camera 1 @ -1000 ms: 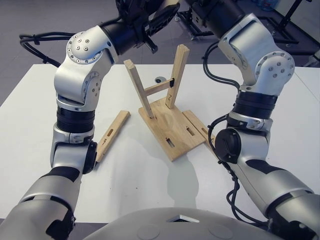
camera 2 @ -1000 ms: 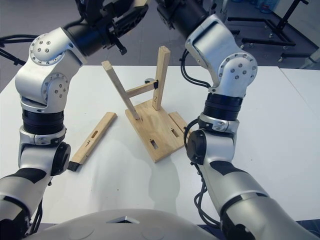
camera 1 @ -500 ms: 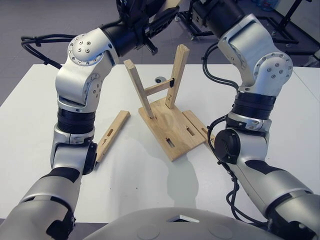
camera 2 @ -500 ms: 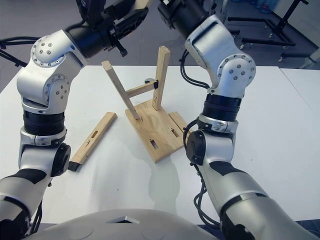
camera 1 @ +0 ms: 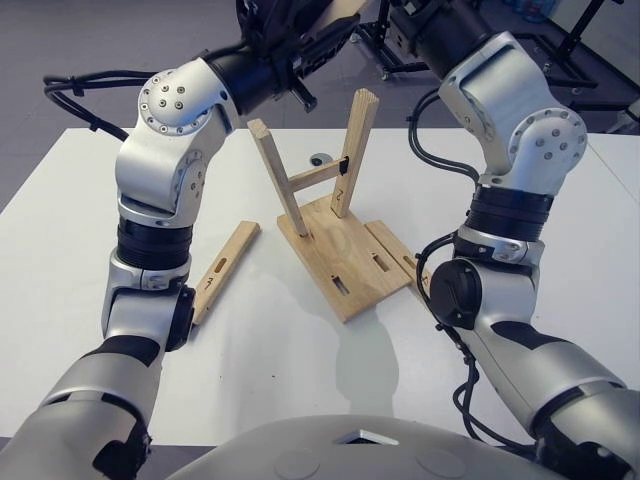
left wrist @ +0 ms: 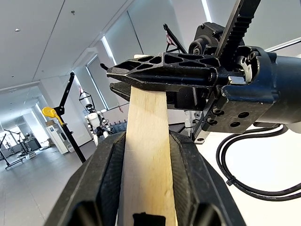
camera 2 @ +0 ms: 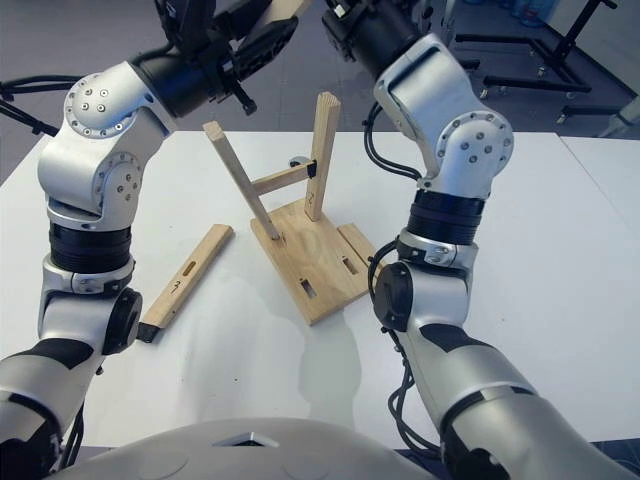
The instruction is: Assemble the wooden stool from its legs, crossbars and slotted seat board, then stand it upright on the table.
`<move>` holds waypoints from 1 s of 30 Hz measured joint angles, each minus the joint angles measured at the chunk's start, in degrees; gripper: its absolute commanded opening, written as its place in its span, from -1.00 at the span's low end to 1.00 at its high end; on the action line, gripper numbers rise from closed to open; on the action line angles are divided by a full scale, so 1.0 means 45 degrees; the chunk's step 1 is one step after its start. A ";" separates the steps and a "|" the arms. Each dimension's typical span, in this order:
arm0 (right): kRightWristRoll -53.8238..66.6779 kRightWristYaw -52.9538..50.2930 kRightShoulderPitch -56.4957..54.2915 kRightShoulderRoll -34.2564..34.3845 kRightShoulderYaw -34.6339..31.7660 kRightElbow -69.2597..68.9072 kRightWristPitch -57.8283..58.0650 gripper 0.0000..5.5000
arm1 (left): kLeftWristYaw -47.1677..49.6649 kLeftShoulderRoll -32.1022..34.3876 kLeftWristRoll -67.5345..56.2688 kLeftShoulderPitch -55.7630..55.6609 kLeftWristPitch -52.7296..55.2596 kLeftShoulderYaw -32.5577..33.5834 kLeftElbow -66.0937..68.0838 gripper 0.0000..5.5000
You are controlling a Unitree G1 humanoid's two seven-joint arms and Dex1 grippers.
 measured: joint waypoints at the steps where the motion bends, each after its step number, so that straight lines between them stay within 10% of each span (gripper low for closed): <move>1: -0.0068 0.0052 0.0067 -0.0013 0.0090 -0.0045 0.0001 -0.86 | 0.0126 -0.0052 -0.0003 0.0009 0.0081 0.0012 0.0071 -0.28; 11: -0.0291 0.0291 0.0257 -0.0073 0.0205 -0.0368 -0.0027 -0.86 | 0.0281 -0.0051 -0.0518 0.0529 0.1408 0.0316 -0.0570 0.22; 18: -0.0841 0.0934 -0.0055 -0.0415 -0.0238 0.0440 -0.0967 -0.86 | 0.1378 0.0048 -0.3586 0.0517 0.3694 0.3769 -0.1855 0.63; 30: -0.1484 0.4481 0.1900 -0.8603 -0.2268 -0.0347 0.2415 -0.86 | 0.9014 0.1412 -0.5278 0.0988 0.6217 1.1159 -0.0529 0.75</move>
